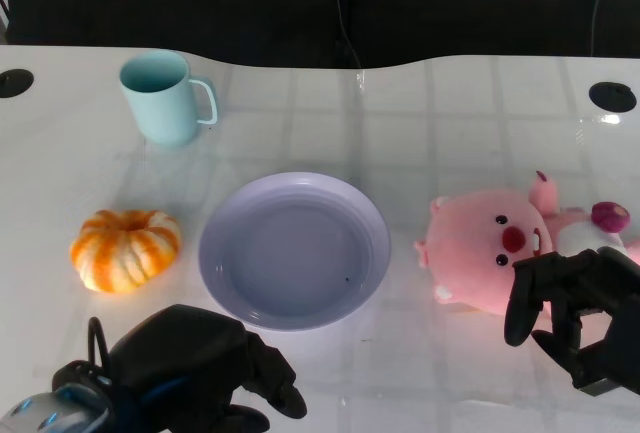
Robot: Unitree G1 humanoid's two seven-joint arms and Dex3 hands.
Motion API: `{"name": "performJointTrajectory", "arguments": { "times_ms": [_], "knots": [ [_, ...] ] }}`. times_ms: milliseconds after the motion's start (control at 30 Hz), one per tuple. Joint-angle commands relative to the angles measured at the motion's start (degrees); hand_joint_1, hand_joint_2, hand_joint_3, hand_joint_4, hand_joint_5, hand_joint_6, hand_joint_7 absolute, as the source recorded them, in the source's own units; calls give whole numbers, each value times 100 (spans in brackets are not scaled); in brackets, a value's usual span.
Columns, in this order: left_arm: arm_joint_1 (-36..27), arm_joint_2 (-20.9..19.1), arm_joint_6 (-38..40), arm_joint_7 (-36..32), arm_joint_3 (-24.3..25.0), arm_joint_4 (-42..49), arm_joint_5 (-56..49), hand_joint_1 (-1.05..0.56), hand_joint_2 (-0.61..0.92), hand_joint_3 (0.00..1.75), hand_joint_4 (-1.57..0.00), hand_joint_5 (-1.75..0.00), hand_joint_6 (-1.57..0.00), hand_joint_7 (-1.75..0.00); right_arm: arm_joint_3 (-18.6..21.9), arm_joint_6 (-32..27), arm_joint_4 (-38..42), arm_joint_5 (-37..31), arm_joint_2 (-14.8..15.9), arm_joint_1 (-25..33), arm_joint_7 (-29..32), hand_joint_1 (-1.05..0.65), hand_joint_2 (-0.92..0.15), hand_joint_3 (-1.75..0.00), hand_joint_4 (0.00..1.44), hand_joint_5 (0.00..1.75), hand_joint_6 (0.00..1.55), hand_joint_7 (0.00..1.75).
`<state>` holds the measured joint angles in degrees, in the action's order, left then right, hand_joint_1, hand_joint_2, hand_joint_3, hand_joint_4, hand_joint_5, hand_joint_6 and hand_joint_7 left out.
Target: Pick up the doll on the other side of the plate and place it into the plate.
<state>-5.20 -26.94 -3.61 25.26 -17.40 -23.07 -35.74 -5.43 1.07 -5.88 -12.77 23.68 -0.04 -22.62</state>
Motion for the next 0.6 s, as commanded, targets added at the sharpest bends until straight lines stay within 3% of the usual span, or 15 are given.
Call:
{"name": "performJointTrajectory", "arguments": {
  "times_ms": [33,600],
  "knots": [
    [47,-61,75,73,52,7,28,-24,92,24,-76,-128,-110,0,27,43,16,22,99,-67,-15,3,-44,-121,79,160,82,125],
    [67,-90,94,97,37,-24,-4,-26,92,28,-74,-125,-108,-1,27,3,-20,13,90,-55,-5,5,-44,-122,79,160,82,124]
  ]
}}
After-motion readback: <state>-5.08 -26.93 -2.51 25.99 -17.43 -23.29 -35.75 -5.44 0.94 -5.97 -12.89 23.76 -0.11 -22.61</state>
